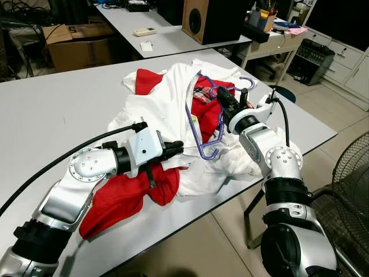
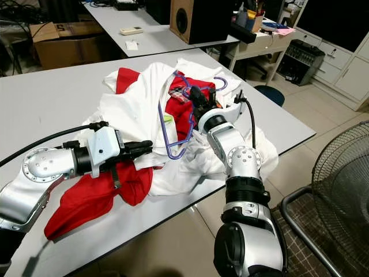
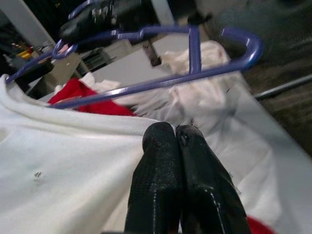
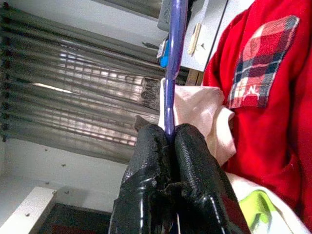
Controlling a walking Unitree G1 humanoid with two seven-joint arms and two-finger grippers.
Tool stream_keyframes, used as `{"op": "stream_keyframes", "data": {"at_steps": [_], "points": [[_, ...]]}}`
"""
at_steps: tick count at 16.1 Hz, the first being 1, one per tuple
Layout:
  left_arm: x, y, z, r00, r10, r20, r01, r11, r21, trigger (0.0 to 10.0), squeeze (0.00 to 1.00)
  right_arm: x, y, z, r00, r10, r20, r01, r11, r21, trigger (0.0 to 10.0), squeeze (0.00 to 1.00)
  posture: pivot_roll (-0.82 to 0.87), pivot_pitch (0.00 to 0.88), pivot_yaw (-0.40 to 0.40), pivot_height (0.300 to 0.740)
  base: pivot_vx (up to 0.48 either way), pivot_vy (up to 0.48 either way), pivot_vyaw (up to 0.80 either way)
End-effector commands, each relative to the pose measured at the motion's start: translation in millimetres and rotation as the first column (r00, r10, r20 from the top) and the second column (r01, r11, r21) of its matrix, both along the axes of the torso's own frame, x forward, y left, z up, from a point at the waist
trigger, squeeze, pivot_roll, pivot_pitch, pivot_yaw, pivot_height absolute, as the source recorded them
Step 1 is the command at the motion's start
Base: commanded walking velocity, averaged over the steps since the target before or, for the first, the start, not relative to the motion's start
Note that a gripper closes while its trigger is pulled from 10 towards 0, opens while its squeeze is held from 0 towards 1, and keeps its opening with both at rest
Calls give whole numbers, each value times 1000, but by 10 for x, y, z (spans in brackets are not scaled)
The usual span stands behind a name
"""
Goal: Hang hanger
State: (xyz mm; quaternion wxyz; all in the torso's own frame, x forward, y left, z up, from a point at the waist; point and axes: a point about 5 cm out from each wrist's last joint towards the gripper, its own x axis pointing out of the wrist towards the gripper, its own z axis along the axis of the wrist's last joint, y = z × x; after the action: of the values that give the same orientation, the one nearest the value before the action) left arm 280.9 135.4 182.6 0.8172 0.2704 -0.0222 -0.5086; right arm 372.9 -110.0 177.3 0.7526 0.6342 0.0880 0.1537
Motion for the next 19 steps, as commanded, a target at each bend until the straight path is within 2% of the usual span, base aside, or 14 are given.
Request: {"op": "stream_keyframes", "data": {"at_steps": [1, 2, 5, 7, 9, 11, 15, 17, 19], "points": [[-78, -105, 77, 996, -83, -11, 82, 996, -45, 0, 0, 50, -100, 98, 998, -52, 39, 52, 999, 4, 10000, 0, 75, 0, -78, 740, 0, 0, 0], [-134, -192, 81, 990, -136, -43, 133, 988, -77, 0, 0, 69, -93, 95, 998, -54, 35, 54, 999, 3, 10000, 0, 78, 0, -81, 740, 0, 0, 0], [-174, -313, -9, 980, -177, -87, 172, 983, -57, 0, 0, 136, -72, 144, 997, -59, 40, 59, 998, 6, 10000, 0, 78, 0, -81, 740, 0, 0, 0], [-149, -314, -41, 983, -160, -87, 157, 987, -33, 0, 0, 164, -61, 207, 997, -56, 55, 55, 998, 20, 10000, 0, 79, 0, -87, 740, 0, 0, 0], [-129, -314, -4, 985, -153, -81, 150, 988, -46, 0, 0, 188, -53, 233, 997, -55, 61, 54, 998, 16, 10000, 0, 78, 0, -88, 740, 0, 0, 0], [-149, -393, 76, 979, -189, -78, 181, 978, -100, 0, 0, 223, -36, 197, 997, -62, 48, 62, 998, 7, 10000, 0, 76, 0, -89, 740, 0, 0, 0], [-228, -601, 115, 958, -272, -96, 254, 953, -167, 0, 0, 302, 26, 192, 996, -88, 17, 88, 995, 39, 10000, 0, 80, 0, -95, 740, 0, 0, 0], [-256, -638, 193, 950, -293, -106, 265, 938, -224, 0, 0, 327, 28, 241, 995, -98, 21, 96, 992, 77, 10000, 0, 80, 0, -95, 740, 0, 0, 0], [-231, -648, 283, 957, -278, -81, 247, 930, -272, 0, 0, 339, 39, 248, 995, -98, 15, 96, 990, 103, 10000, 0, 81, 0, -97, 740, 0, 0, 0]]}}
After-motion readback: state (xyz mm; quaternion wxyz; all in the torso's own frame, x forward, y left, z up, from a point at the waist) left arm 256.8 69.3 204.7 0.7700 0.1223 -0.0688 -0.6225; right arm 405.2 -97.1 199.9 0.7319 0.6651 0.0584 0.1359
